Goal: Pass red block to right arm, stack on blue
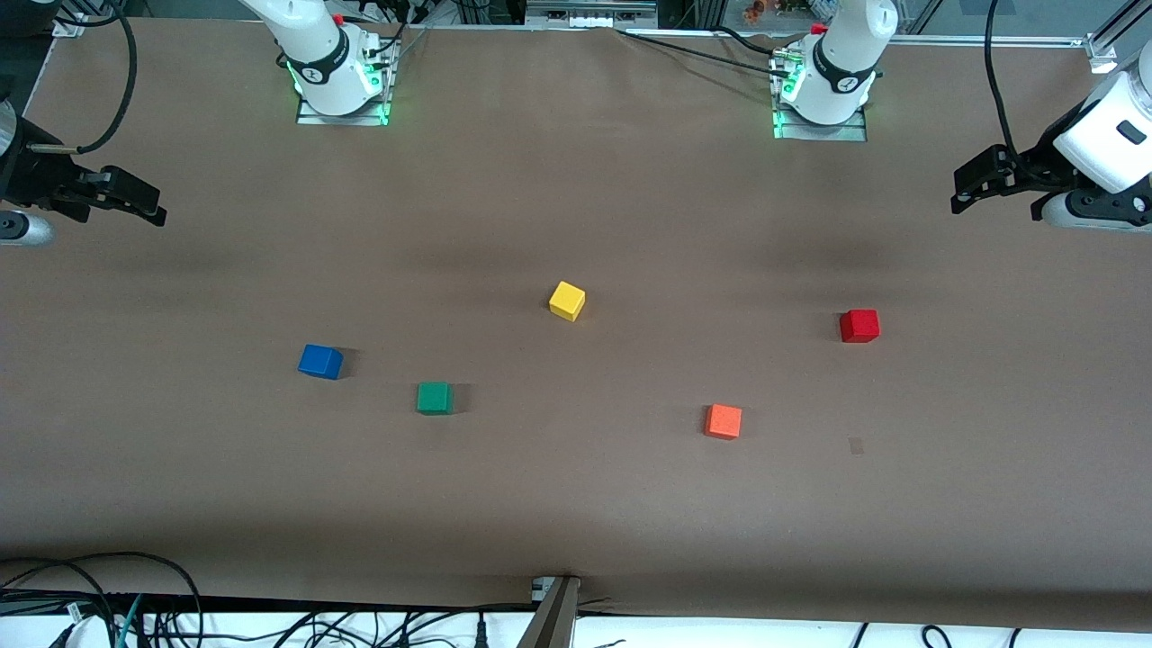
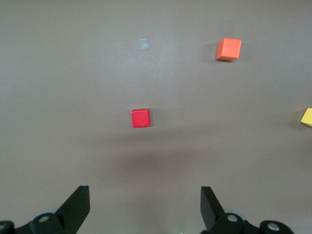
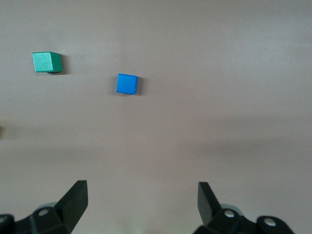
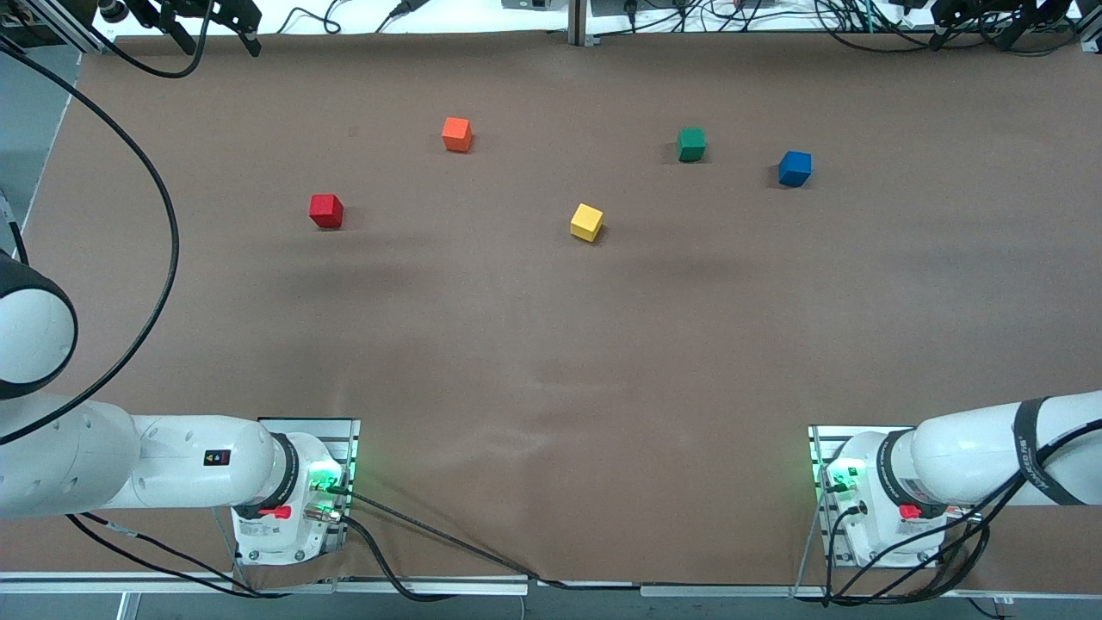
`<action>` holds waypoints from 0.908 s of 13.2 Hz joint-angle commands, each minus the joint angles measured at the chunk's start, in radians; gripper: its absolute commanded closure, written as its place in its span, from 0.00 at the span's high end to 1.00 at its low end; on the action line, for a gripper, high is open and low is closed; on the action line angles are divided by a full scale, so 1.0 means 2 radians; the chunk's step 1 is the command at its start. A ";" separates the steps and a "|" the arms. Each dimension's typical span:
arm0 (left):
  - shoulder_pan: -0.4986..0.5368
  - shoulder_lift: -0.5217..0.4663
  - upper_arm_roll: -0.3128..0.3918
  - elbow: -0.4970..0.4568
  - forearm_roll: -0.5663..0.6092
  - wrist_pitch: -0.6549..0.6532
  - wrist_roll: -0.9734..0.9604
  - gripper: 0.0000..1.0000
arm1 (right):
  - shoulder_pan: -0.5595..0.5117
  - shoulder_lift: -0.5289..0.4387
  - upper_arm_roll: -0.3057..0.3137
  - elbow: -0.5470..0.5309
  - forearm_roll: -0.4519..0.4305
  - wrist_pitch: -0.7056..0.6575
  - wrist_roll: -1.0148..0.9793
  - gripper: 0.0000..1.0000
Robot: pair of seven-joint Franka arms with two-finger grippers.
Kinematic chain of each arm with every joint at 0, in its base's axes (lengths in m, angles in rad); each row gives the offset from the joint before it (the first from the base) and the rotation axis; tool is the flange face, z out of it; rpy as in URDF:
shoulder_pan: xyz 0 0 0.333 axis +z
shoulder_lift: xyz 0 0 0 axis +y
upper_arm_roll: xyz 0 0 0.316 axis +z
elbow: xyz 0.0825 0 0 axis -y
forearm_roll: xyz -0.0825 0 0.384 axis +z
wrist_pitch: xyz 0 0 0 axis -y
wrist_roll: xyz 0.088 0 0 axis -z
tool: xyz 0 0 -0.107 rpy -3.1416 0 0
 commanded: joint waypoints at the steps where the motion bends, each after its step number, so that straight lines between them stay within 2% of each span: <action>1: -0.001 0.001 -0.004 0.002 0.006 -0.006 0.010 1.00 | 0.001 0.000 0.001 0.006 -0.001 -0.008 0.007 1.00; 12: 0.002 0.007 -0.005 0.010 0.003 0.006 0.010 1.00 | 0.004 -0.003 0.004 0.005 -0.002 -0.008 0.009 1.00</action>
